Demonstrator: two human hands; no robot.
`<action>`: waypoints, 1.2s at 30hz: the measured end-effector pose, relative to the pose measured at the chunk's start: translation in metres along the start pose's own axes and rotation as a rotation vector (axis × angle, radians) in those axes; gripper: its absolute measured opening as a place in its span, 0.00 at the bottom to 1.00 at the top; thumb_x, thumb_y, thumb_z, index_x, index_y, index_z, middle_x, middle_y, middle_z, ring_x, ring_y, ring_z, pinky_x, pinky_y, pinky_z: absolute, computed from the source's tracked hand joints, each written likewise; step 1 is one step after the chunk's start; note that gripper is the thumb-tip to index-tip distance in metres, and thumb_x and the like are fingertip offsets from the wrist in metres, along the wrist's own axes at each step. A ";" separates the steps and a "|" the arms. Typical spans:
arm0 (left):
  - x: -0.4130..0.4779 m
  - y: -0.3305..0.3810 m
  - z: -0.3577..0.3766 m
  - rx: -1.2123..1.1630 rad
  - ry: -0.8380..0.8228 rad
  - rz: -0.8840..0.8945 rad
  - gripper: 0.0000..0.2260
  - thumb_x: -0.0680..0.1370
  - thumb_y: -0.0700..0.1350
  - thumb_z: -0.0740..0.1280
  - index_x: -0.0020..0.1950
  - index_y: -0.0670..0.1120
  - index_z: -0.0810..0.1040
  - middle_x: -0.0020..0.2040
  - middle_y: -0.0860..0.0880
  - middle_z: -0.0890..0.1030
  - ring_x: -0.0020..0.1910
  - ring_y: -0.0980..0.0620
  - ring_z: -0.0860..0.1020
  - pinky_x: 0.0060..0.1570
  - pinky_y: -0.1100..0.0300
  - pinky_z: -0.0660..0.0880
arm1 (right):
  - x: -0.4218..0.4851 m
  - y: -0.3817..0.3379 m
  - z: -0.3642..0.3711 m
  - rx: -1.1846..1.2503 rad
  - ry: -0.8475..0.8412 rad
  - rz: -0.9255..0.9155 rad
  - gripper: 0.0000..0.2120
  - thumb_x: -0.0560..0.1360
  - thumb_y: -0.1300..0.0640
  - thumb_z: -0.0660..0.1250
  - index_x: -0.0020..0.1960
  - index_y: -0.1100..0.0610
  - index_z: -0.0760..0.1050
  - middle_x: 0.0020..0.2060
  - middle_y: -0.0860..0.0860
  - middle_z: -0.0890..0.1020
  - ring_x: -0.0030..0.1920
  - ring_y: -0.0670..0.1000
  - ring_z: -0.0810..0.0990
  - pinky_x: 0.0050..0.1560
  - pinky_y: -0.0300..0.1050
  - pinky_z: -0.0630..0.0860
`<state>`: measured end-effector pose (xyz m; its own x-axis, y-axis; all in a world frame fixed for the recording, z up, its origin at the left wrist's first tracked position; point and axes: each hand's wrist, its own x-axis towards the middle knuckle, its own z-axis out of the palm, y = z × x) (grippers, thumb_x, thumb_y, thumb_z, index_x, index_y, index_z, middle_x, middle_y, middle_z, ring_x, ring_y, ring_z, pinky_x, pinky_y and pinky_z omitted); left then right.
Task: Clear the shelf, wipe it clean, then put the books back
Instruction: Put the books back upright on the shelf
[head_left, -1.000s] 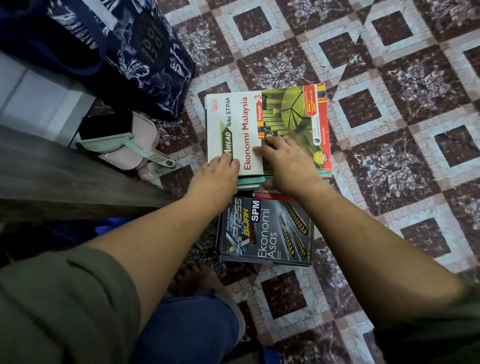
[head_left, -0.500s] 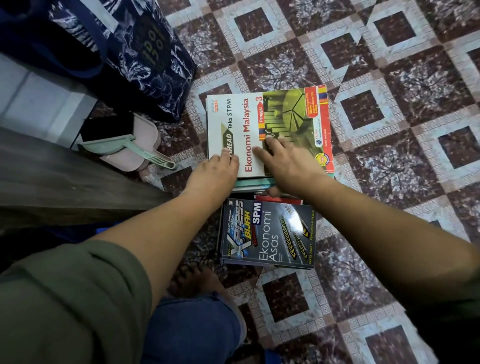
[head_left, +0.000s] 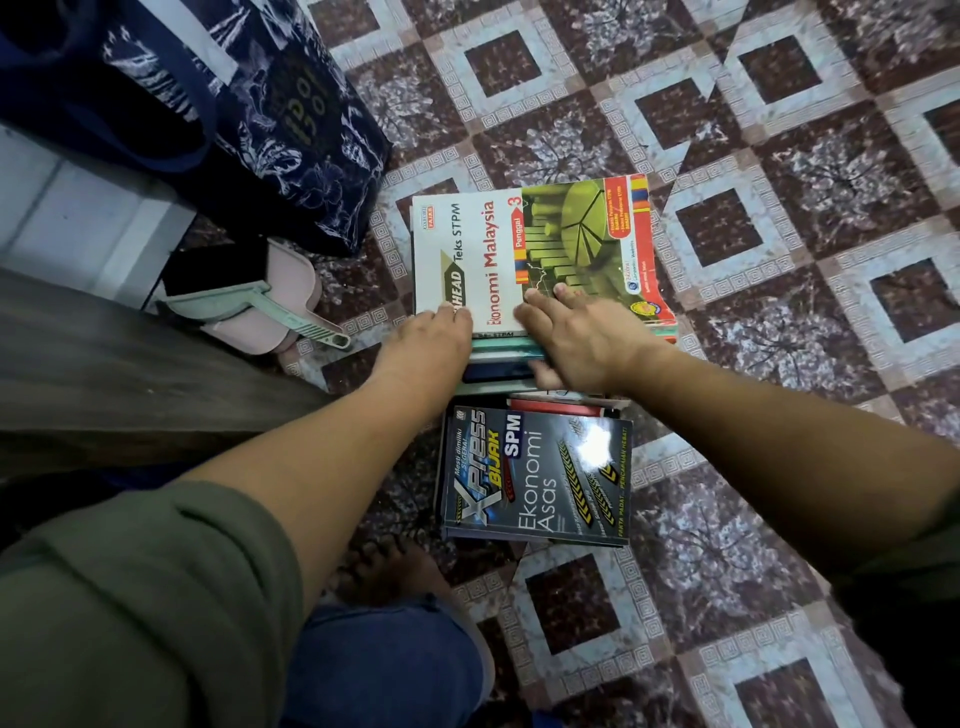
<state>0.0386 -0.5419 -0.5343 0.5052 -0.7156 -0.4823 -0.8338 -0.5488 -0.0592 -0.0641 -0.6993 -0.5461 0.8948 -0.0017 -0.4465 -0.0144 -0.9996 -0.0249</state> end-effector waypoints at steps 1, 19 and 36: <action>-0.001 0.001 -0.002 -0.026 0.000 -0.008 0.24 0.75 0.31 0.61 0.71 0.41 0.63 0.65 0.43 0.71 0.63 0.42 0.72 0.62 0.47 0.72 | 0.000 0.001 -0.001 0.037 0.007 0.030 0.30 0.79 0.44 0.59 0.75 0.58 0.57 0.76 0.57 0.60 0.73 0.62 0.63 0.59 0.56 0.76; -0.156 0.012 -0.153 0.181 0.182 0.178 0.12 0.75 0.43 0.65 0.58 0.49 0.72 0.50 0.49 0.76 0.53 0.45 0.77 0.43 0.55 0.69 | -0.185 -0.102 -0.148 0.370 0.295 0.393 0.12 0.77 0.48 0.62 0.61 0.45 0.70 0.36 0.46 0.74 0.35 0.52 0.73 0.32 0.43 0.61; -0.479 -0.115 -0.157 0.265 0.523 -0.570 0.13 0.68 0.42 0.72 0.41 0.51 0.67 0.38 0.48 0.80 0.39 0.42 0.80 0.38 0.55 0.66 | -0.184 -0.324 -0.274 0.193 0.801 -0.361 0.21 0.72 0.48 0.65 0.65 0.43 0.71 0.54 0.46 0.80 0.52 0.54 0.79 0.47 0.50 0.69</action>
<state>-0.0724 -0.2036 -0.1597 0.8512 -0.5028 0.1504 -0.4095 -0.8156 -0.4088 -0.1022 -0.3831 -0.2106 0.9012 0.2198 0.3736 0.3180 -0.9210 -0.2252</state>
